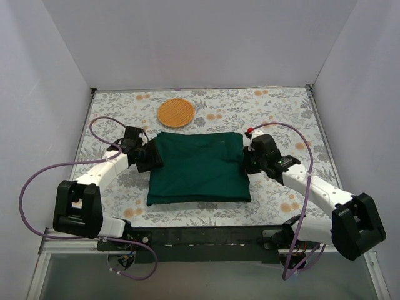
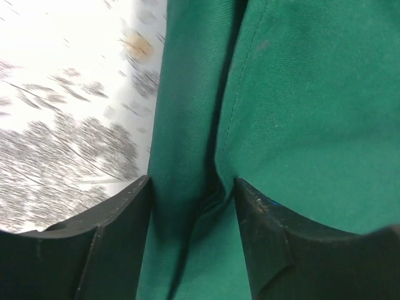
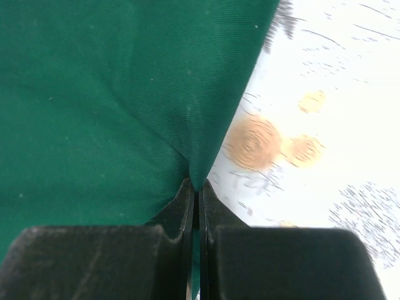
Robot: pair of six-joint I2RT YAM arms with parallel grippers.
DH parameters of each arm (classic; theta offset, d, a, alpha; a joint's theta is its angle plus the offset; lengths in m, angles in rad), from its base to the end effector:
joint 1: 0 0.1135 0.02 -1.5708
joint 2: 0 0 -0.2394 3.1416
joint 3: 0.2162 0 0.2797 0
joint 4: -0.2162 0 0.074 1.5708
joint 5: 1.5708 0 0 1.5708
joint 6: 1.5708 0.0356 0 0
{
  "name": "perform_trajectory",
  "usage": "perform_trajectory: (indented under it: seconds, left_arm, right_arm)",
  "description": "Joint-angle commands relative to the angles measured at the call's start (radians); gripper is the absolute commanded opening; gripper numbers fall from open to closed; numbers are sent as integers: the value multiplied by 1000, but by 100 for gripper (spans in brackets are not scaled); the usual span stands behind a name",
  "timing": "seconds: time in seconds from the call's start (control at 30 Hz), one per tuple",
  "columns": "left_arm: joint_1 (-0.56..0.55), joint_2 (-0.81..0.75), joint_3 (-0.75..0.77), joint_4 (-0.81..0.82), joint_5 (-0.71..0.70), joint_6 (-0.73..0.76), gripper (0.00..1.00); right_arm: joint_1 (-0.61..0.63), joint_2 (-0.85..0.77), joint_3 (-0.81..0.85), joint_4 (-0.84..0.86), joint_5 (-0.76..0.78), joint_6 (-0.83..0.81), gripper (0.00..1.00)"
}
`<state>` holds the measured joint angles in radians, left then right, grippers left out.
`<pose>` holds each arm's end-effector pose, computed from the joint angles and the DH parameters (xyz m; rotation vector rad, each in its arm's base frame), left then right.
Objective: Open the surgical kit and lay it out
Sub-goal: Move the surgical kit at the center of the board.
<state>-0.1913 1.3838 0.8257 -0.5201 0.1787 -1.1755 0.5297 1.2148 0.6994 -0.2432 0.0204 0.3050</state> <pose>0.2841 -0.0615 0.1589 -1.2677 2.4982 -0.6392 0.2449 0.1426 0.1801 -0.2546 2.3488 0.3898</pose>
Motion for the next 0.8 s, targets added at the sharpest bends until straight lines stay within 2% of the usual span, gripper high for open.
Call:
perform_trajectory:
  seconds: [0.0, 0.07, 0.2, 0.3, 0.33, 0.47, 0.5, 0.53, 0.7, 0.77]
  left_arm:
    - [-77, -55, -26, 0, 90, -61, 51]
    - [-114, -49, -23, 17, 84, -81, 47]
    - [-145, -22, -7, 37, 70, -99, 46]
    - [-146, -29, -10, 45, 32, -104, 47]
    - [-146, -35, -10, 43, 21, -102, 48]
    - [-145, -91, 6, 23, -30, -102, 66]
    - [-146, -130, 7, 11, -66, -104, 69]
    - [-146, -153, 12, 5, -85, -105, 71]
    - [-146, -317, 49, -34, -217, -96, 93]
    - [-146, -405, 59, -43, -271, -85, 98]
  right_arm:
    - [-28, -47, -46, -165, 157, -40, 1]
    - [-40, -58, -55, -166, 161, -32, 1]
    - [-46, -70, -69, -176, 165, -1, 6]
    - [-46, -87, -80, -171, 167, 11, 12]
    - [-46, -90, -74, -174, 171, 16, 19]
    - [-46, -119, -16, -231, 217, 11, 43]
    - [-46, -132, 4, -246, 217, 5, 47]
    - [-46, -138, 23, -273, 223, -1, 55]
    - [-17, -173, 170, -332, 225, -36, 74]
    - [45, -176, 209, -331, 225, -43, 82]
